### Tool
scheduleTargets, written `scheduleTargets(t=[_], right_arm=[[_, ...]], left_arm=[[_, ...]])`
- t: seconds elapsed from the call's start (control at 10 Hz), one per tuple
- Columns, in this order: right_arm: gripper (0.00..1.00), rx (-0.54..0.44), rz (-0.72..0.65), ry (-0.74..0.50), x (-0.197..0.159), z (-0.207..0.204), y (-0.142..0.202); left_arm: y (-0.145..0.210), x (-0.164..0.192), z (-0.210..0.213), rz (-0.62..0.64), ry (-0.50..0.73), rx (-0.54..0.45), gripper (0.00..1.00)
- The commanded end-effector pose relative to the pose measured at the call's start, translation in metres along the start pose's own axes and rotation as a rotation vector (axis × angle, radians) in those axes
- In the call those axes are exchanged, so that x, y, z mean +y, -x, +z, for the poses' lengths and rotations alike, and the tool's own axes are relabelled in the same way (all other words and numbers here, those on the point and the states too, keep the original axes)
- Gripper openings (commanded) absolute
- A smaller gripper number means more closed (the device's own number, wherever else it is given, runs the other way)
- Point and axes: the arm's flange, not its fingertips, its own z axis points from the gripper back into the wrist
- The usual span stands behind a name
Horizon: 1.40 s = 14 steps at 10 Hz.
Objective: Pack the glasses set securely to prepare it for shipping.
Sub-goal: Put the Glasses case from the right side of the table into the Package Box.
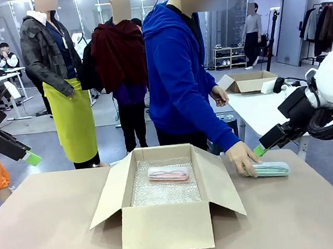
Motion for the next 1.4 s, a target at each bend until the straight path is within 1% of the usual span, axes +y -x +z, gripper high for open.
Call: scheduleTargets(t=[0.0, 0.4, 0.5, 0.7, 1.0, 1.2, 1.3], right_arm=[[1.0, -0.007, 0.004, 0.008, -0.001, -0.002, -0.001], [1.0, 0.0, 0.0, 0.0, 0.0, 0.0, 0.0], [1.0, 0.012, 0.007, -0.012, -0.016, 0.005, -0.003], [1.0, 0.07, 0.019, -0.008, -0.058, 0.016, -0.012], [1.0, 0.141, 0.047, -0.035, -0.125, 0.021, -0.032], [1.0, 0.224, 0.076, -0.032, -0.167, 0.007, -0.049], [1.0, 0.269, 0.124, -0.027, -0.181, -0.005, -0.058]], left_arm=[[0.0, 0.001, 0.003, -0.013, 0.016, -0.017, 1.0], [0.0, 0.001, 0.003, -0.013, 0.016, -0.017, 1.0], [0.0, 0.001, 0.003, -0.013, 0.016, -0.017, 1.0], [0.0, 0.001, 0.003, -0.013, 0.016, -0.017, 1.0], [0.0, 0.001, 0.003, -0.013, 0.016, -0.017, 1.0], [0.0, 0.001, 0.003, -0.013, 0.016, -0.017, 1.0], [0.0, 0.001, 0.003, -0.013, 0.016, -0.017, 1.0]])
